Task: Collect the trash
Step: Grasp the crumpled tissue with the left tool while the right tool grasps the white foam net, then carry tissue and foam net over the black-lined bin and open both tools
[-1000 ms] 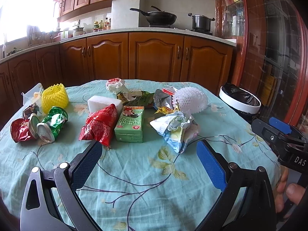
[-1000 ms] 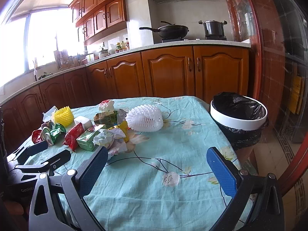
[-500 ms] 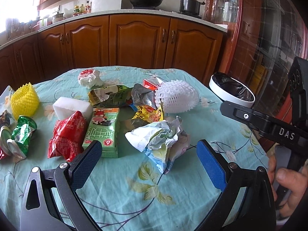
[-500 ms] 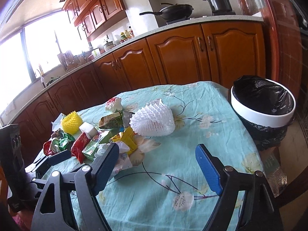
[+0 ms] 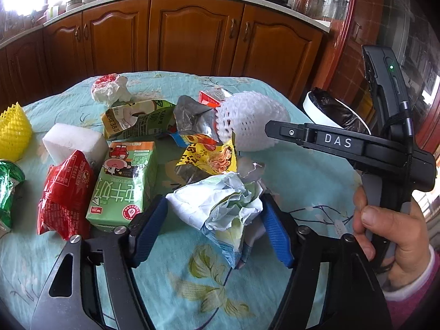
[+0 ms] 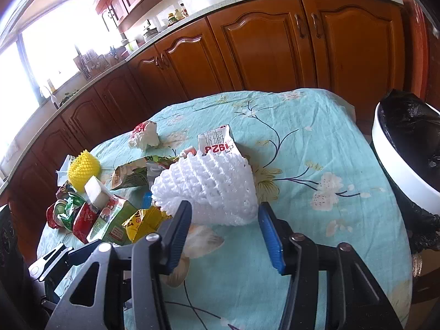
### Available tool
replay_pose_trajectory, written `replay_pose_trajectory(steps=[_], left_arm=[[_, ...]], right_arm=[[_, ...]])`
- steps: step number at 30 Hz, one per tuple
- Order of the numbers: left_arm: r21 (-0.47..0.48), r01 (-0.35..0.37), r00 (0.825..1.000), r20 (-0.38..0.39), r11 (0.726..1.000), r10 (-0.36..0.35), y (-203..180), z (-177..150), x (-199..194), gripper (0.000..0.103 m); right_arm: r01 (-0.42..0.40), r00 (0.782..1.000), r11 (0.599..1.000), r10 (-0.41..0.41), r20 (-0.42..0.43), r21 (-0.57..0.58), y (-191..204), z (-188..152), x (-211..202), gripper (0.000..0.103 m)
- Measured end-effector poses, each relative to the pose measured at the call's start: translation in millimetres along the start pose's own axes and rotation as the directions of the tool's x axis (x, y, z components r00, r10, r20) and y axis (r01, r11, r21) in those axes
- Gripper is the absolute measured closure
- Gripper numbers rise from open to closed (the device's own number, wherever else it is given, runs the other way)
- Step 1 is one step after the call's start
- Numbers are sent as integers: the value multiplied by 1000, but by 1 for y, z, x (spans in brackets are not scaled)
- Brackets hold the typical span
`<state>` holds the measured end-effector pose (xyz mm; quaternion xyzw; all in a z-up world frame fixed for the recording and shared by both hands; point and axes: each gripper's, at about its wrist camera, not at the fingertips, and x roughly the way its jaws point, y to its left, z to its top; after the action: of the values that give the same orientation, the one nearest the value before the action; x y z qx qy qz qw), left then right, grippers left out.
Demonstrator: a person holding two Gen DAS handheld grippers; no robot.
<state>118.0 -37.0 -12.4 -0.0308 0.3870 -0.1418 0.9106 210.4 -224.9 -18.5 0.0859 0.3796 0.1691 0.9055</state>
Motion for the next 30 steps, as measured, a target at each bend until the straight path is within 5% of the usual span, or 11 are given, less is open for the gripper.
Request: replay_pose_trajectory(steps=[3,18,30], left_arm=[[-6,21,1000,2,1000,-21,1,0,-2,45],[41,101,990,94,994,-105,-17,12,-43,56],[126,154,983,79,980,-165,-69,48,-22,56]], right_arm=[[1,1000,1000,-1,-3,0,-1,0,4,93],[27,993,999,-30,118,26,-22,-11,-62,96],[123,976,988,-137,169,91,-66,-18,-117,96]])
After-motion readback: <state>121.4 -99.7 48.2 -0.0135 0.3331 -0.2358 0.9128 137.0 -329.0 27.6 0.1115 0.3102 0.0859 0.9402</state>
